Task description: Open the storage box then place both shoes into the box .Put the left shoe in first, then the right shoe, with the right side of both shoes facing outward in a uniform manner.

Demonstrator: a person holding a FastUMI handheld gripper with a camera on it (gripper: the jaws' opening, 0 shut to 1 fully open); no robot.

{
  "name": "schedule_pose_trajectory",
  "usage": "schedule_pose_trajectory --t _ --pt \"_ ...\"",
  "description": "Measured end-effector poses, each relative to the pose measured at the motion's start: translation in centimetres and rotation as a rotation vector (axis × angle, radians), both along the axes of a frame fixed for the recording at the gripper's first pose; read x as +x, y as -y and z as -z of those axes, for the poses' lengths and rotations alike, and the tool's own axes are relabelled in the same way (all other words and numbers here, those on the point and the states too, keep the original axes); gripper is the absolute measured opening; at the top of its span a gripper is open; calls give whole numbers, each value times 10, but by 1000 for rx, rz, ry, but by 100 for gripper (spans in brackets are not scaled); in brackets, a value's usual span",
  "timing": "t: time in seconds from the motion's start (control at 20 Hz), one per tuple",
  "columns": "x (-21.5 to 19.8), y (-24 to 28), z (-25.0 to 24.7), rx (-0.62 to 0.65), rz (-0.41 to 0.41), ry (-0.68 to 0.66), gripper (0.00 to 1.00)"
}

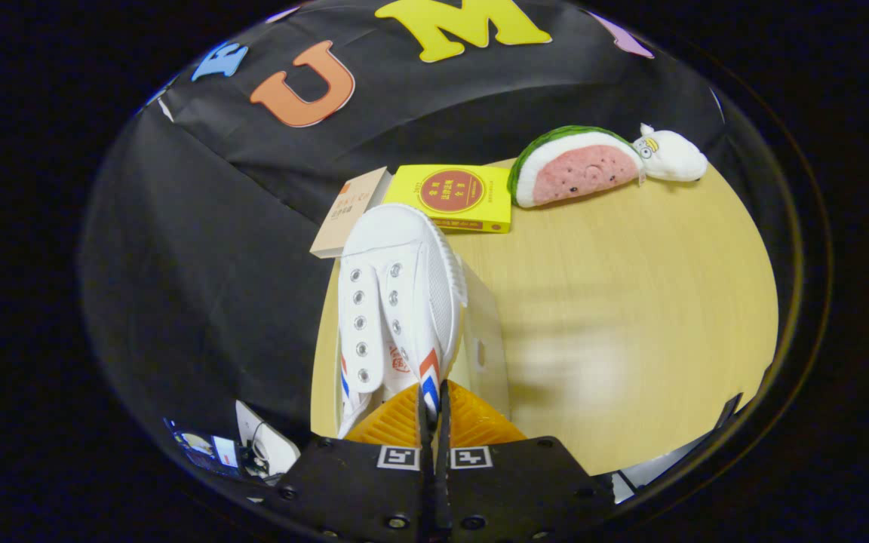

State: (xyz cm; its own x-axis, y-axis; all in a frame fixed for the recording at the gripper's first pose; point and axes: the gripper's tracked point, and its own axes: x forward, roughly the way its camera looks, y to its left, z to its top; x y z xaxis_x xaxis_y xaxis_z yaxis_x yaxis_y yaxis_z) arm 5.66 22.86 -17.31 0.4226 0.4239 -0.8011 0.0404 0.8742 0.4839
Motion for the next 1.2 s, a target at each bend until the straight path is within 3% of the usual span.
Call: schedule_pose_trajectory --t 0.25,0.7,1.05,1.15,1.2 --pt "11 -29 25 -76 -7 -25 0" --pt "11 -28 79 -183 -9 -88 0" --pt "11 -34 97 -161 4 -121 0" --pt "9 -41 94 -125 -12 -104 15" --pt "10 -43 92 -126 -19 -90 30"
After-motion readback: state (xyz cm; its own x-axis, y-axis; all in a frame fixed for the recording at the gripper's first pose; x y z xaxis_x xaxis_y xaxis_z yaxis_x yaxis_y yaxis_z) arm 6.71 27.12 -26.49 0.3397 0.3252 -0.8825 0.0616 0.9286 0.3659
